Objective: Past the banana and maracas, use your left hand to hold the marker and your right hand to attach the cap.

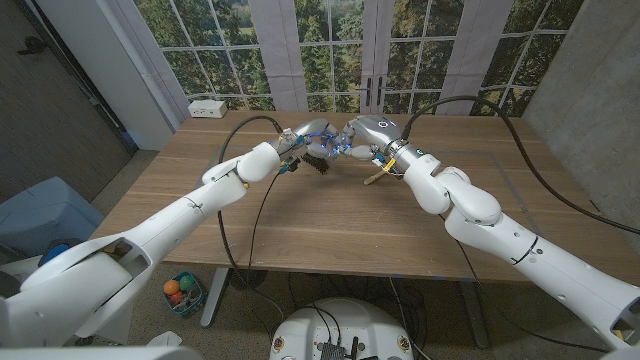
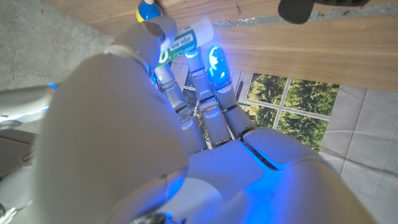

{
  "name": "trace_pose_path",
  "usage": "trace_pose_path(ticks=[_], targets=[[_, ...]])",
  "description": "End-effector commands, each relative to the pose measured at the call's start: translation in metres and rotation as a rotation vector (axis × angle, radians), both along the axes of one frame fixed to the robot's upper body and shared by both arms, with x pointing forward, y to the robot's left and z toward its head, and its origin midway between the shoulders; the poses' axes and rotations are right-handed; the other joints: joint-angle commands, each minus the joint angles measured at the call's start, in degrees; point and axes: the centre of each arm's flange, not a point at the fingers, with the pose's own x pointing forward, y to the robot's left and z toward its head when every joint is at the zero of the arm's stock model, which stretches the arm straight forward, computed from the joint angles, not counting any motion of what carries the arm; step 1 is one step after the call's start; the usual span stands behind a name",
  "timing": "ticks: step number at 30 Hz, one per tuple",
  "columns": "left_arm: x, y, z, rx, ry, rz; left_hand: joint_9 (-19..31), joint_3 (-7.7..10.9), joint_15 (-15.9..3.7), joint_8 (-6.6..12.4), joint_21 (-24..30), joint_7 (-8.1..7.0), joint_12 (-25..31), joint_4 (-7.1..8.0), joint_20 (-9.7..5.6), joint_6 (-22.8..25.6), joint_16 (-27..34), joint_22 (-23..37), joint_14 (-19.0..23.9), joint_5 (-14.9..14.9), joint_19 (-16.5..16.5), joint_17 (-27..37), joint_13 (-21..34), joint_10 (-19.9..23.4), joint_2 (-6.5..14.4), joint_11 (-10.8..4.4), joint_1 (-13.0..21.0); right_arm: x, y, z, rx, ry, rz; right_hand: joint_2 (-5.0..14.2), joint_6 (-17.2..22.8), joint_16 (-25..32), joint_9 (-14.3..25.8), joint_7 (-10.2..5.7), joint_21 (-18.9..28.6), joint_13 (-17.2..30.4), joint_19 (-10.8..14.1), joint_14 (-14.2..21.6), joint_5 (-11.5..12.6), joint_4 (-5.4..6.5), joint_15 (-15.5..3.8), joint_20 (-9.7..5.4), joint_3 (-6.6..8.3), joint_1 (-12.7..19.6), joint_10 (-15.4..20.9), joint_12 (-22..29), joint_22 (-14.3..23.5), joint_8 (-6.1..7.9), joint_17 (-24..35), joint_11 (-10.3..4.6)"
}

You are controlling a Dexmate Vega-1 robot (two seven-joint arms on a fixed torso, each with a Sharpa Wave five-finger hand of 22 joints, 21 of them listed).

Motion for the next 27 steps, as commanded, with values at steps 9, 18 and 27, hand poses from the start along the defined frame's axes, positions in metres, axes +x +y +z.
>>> trace_pose_path(ticks=[9, 18, 27], targets=[[0.006, 0.004, 0.003, -0.102, 0.106, -0.074, 0.4, 1.75, -14.94, 0.13, 0.2, -0.11, 0.2, 1.58, -6.92, 0.4, 0.2, -0.1, 13.0, 0.2, 0.0, 10.0, 2.2, 3.0, 0.4, -2.77, 0.3, 0.000, -0.011, 0.001, 0.116, 0.015, 0.000, 0.52, -19.1, -1.5, 0.5, -1.91, 1.0, 3.2, 0.2, -0.2, 0.4, 2.40, -8.27, 2.65, -2.19, -7.8, -9.6, -2.1, 0.0, -7.03, 2.3, 3.77], [0.008, 0.006, 0.002, -0.129, 0.131, -0.079, 0.4, 1.74, -14.93, 0.11, 0.2, -0.08, 0.1, 1.58, -6.92, 0.4, 0.1, 0.0, 13.0, 0.2, -0.1, 10.1, 2.3, 3.0, 0.5, -2.77, 0.3, 0.002, -0.020, 0.005, 0.166, 0.090, -0.040, -0.59, -35.7, -2.7, 0.7, 0.01, 0.8, 1.6, -0.9, -3.7, 0.1, 2.56, -4.94, 4.84, -4.17, -13.7, -20.0, -8.8, 0.1, -11.00, 4.0, 6.23], [0.011, 0.008, -0.001, -0.181, 0.192, -0.101, 0.5, 1.75, -14.94, 0.05, 0.1, -0.06, 0.0, 1.58, -6.89, 0.3, -0.1, -0.1, 13.0, 0.3, 0.0, 10.2, 2.5, 3.0, 0.4, -2.75, 0.3, 0.004, -0.024, 0.010, 0.142, 0.239, -0.029, -3.81, -50.0, -5.7, 0.4, 2.46, -0.5, -0.4, -3.6, -9.9, 1.1, 3.99, -1.50, 8.08, -8.49, -22.1, -29.1, -15.0, 0.1, -10.81, 4.1, 8.41]])
